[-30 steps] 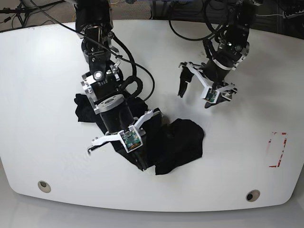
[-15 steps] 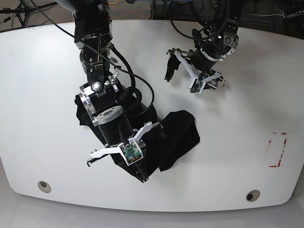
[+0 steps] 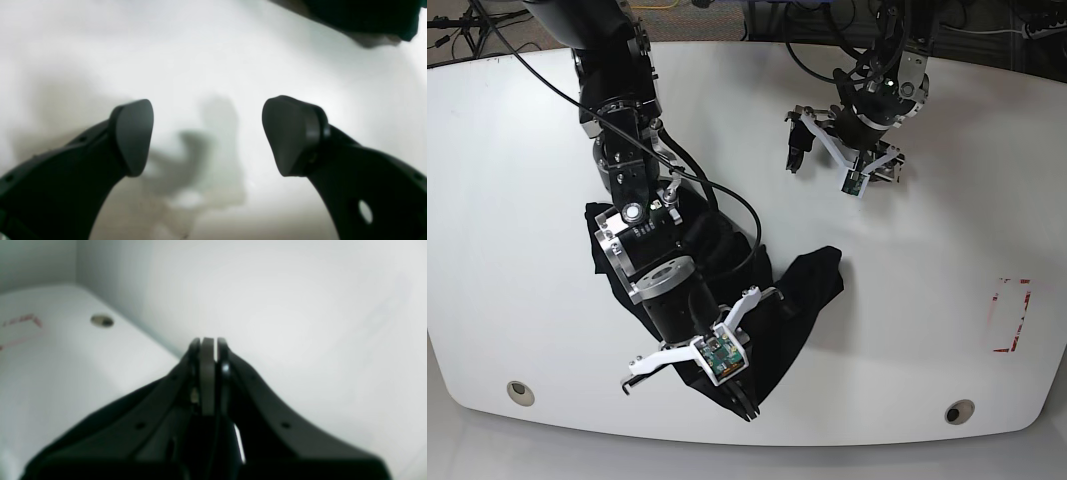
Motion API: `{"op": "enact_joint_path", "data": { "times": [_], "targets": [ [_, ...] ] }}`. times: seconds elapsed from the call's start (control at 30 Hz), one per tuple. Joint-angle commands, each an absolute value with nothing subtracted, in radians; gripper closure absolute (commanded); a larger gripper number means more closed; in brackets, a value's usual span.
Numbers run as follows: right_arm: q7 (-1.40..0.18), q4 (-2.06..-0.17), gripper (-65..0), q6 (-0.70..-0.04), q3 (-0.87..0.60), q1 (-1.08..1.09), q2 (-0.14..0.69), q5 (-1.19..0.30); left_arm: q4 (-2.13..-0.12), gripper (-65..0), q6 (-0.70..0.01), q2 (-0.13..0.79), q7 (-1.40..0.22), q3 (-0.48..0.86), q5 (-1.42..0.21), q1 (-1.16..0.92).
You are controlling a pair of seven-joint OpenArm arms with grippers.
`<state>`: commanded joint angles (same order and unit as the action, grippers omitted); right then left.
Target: Fold the T-shirt properly
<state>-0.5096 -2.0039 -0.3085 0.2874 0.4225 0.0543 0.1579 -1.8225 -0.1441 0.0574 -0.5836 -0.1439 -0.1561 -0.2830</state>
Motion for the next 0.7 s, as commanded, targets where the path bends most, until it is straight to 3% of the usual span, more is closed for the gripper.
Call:
{"op": "enact_joint_path", "data": {
  "times": [0.37,0.7],
  "targets": [
    [-0.526,-1.968,-0.6,-0.303,0.303,0.455,0.059,0.141,-1.745,-52.7,-0.151,-0.031,-0.569,0.016,-0.18,-0.229],
    [-0.51,-1.959,-0.5,-0.298,0.313,0.536,0.015,0.162,-1.707,-53.1,-0.155,-0.053,-0.572,0.048,-0.133,-0.17]
  ]
}}
